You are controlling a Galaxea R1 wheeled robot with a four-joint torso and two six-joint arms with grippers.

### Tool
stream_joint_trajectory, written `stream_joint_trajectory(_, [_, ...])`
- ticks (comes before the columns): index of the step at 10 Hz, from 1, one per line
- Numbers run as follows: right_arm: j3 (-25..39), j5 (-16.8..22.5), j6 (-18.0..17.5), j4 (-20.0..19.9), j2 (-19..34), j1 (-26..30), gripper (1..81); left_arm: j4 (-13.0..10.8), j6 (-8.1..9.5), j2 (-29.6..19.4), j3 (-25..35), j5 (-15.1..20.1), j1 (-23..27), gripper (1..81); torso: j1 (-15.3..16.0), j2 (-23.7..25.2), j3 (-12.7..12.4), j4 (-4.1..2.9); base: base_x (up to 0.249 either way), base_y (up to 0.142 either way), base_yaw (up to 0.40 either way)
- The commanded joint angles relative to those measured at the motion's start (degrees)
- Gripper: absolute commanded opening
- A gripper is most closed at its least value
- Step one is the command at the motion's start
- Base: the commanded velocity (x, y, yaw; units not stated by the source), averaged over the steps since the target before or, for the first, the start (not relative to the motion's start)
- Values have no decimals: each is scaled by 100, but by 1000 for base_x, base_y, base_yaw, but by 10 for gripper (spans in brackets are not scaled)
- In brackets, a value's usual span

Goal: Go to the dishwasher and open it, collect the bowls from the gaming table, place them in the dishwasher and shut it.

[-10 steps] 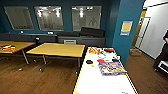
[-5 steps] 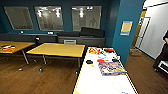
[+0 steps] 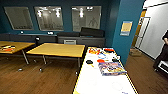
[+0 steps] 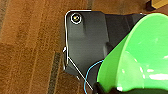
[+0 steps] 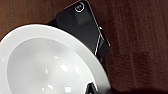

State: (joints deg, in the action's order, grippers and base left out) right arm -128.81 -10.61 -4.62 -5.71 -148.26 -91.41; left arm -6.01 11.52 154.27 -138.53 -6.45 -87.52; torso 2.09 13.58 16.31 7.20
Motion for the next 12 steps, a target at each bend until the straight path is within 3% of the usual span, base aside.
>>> stream_joint_trajectory(1, [32,287,-48,105,311,153,10,-5,-36,-405,46,241,56,10,0,0,0,0,0,0,0])
stream_joint_trajectory(4, [558,226,-57,105,803,118,10,-49,-35,-537,55,-32,-77,10,0,2,-2,0,0,0,0])
stream_joint_trajectory(8, [559,226,-48,122,681,126,10,-76,-45,-423,63,-32,-86,10,-2,7,-2,0,0,0,0])
stream_joint_trajectory(12, [559,226,-48,131,672,118,10,-120,-53,-397,63,-32,-113,10,0,7,-2,0,-96,0,0])
